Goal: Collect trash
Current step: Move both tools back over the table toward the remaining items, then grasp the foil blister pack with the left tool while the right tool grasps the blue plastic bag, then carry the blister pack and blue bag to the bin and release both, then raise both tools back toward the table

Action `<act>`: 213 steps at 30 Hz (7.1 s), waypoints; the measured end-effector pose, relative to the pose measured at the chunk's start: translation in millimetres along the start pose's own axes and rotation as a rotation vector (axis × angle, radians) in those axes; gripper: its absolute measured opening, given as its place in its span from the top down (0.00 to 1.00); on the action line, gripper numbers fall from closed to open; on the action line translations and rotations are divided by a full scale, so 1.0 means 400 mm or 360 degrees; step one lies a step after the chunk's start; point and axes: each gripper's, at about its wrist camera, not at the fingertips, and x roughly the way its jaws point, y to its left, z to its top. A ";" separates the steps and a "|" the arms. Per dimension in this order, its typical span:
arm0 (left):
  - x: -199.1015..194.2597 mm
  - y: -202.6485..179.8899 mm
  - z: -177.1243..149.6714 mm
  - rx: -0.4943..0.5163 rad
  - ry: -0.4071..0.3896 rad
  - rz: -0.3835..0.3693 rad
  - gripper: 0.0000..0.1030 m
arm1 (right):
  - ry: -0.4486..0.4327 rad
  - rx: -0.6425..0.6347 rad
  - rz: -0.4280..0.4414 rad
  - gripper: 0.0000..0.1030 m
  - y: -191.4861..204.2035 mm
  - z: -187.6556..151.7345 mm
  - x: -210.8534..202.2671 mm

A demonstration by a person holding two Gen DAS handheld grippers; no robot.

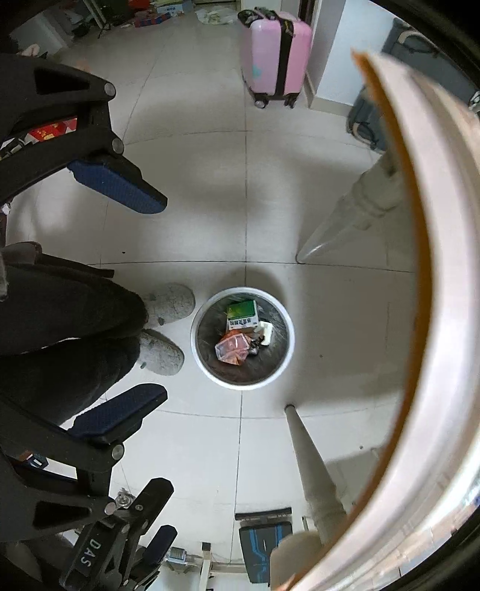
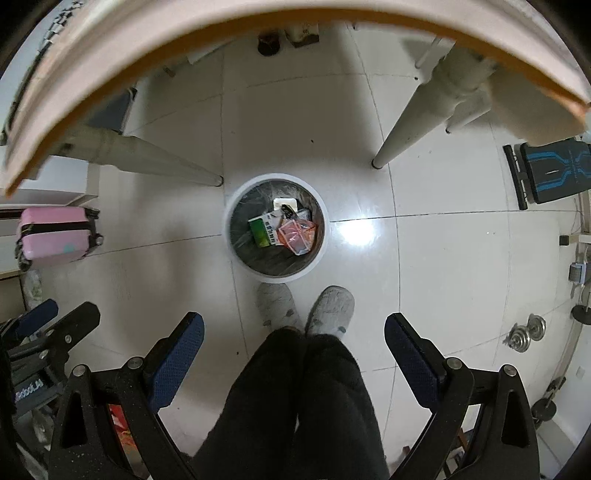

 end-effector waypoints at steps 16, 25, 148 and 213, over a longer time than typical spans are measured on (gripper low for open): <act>-0.285 -0.023 0.189 0.0040 -0.0383 0.0108 0.09 | -0.0342 0.0127 0.0160 0.04 -0.039 0.212 -0.477; -0.247 -0.105 0.507 -0.0060 -0.0380 0.0228 0.09 | -0.0391 0.0135 0.0149 0.04 -0.201 0.671 -0.500; 0.629 -0.037 0.197 -0.0152 0.0294 -0.0374 0.08 | 0.0182 0.0340 0.0186 0.64 -0.164 0.161 0.783; -0.302 -0.094 0.709 -0.0491 -0.0254 -0.0065 0.08 | -0.0403 -0.0114 -0.0115 0.03 -0.183 0.913 -0.578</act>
